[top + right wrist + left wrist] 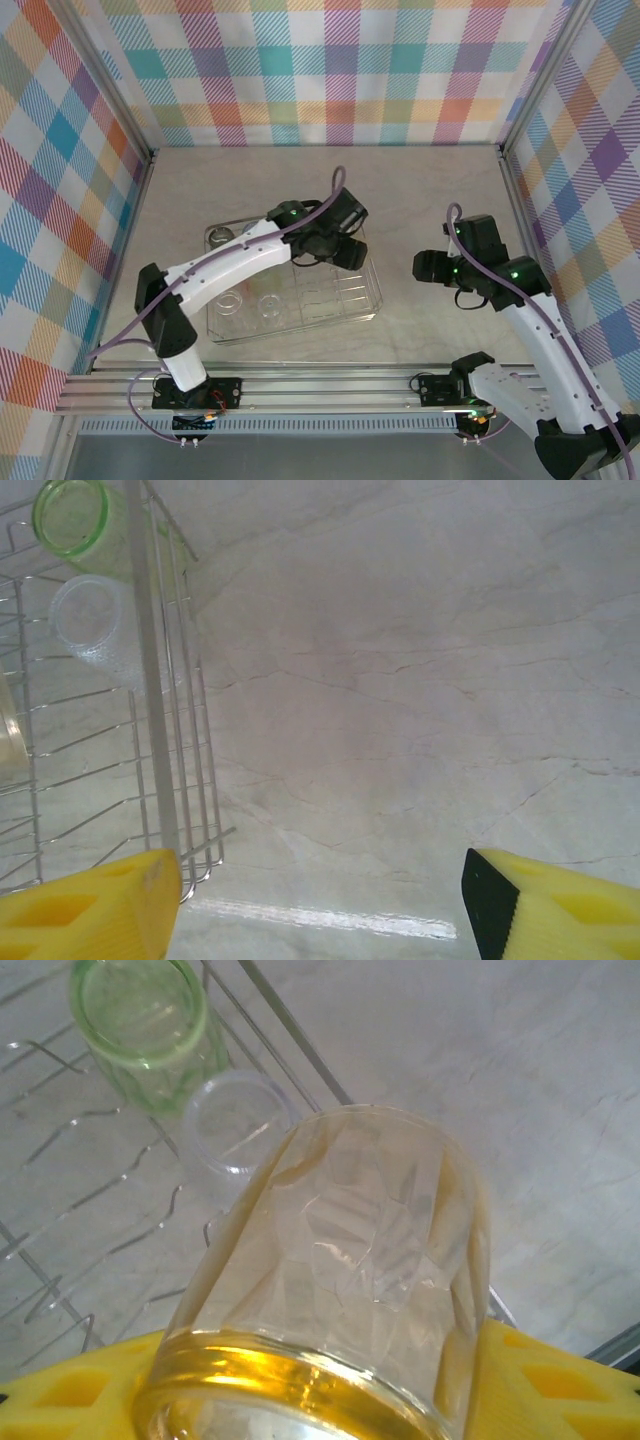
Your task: Load the cups into the dish rack
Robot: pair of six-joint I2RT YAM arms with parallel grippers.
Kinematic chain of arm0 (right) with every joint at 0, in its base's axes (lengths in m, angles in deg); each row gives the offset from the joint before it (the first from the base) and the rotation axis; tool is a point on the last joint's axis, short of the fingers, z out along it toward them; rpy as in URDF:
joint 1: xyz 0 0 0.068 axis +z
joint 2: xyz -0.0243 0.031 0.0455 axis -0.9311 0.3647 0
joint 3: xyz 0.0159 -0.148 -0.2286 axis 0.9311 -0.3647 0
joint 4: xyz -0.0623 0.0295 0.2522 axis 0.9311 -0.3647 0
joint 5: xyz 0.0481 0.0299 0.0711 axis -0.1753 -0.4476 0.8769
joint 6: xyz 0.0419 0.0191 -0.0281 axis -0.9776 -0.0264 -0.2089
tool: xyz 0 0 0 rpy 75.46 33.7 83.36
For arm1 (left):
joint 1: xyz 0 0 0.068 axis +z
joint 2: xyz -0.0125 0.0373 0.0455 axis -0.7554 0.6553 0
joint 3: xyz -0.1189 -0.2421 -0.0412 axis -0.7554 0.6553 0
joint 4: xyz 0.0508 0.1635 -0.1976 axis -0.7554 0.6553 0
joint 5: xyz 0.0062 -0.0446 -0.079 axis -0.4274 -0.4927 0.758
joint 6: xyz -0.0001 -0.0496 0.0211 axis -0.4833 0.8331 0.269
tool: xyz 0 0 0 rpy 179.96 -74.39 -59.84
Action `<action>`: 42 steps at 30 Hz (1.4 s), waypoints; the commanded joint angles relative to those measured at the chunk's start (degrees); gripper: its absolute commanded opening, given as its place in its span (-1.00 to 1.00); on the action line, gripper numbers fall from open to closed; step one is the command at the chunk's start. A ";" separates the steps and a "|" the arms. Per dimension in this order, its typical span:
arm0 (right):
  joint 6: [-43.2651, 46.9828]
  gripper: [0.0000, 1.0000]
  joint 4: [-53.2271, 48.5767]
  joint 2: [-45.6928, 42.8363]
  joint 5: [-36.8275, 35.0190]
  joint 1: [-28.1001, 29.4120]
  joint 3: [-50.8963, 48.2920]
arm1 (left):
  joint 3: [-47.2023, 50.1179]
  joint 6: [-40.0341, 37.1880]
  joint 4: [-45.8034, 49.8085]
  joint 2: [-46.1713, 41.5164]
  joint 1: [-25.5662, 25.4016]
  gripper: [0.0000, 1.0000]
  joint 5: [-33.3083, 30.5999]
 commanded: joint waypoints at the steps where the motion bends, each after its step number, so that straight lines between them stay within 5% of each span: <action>1: 0.66 0.52 -0.46 -0.78 -2.52 -0.22 -0.62 | -4.36 -2.17 8.10 2.03 -1.66 -0.71 -3.62; 32: 1.35 0.60 2.14 -4.13 -4.28 -0.23 -3.61 | -17.26 -6.41 19.60 22.65 -2.34 -0.65 -5.67; 39: 1.52 0.60 2.50 -3.95 -3.87 -0.22 -3.96 | -18.20 -6.14 19.78 24.79 -2.32 -0.46 -6.35; 42: 1.51 0.61 2.65 -3.74 -3.51 -0.24 -4.14 | -18.42 -6.36 19.60 25.47 -2.32 -0.15 -6.17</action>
